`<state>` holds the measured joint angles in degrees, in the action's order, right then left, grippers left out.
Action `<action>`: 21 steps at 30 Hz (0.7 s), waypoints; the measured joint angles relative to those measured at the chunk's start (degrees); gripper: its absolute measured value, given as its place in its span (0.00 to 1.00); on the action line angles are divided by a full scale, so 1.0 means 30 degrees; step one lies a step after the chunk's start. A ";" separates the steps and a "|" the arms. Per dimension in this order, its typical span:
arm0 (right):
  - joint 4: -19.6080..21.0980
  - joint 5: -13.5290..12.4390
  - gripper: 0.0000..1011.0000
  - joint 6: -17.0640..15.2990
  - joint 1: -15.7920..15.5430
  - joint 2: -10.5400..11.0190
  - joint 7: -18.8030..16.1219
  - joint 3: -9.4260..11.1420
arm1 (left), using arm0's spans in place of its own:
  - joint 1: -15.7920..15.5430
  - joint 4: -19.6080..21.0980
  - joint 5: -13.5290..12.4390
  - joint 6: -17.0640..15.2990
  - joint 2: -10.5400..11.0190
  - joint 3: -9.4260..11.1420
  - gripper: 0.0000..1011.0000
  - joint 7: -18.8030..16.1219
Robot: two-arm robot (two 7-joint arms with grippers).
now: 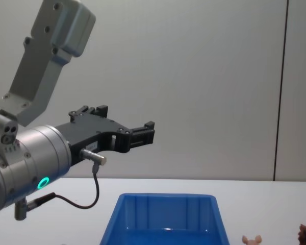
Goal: Pick up the two dolls from the table and place them into the box.
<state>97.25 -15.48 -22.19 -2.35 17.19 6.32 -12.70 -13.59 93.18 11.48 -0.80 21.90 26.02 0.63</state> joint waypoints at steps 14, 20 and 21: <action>-0.1469 -0.0026 0.89 0.0037 0.0349 -0.0644 -0.0410 -0.0213 | 0.0000 0.0000 0.0000 0.0000 0.0000 0.0000 0.99 0.0000; -0.2013 0.0005 0.74 0.0147 0.0565 -0.0929 -0.0546 -0.0305 | 0.0000 0.0000 0.0000 0.0000 0.0000 0.0000 0.99 0.0000; -0.2061 0.0007 0.70 0.0152 0.0583 -0.0954 -0.0547 -0.0314 | 0.0000 0.0000 0.0000 0.0001 0.0001 0.0000 0.99 0.0001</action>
<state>91.06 -15.46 -21.74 -0.60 14.33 4.68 -13.65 -13.59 93.18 11.48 -0.79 21.90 26.02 0.63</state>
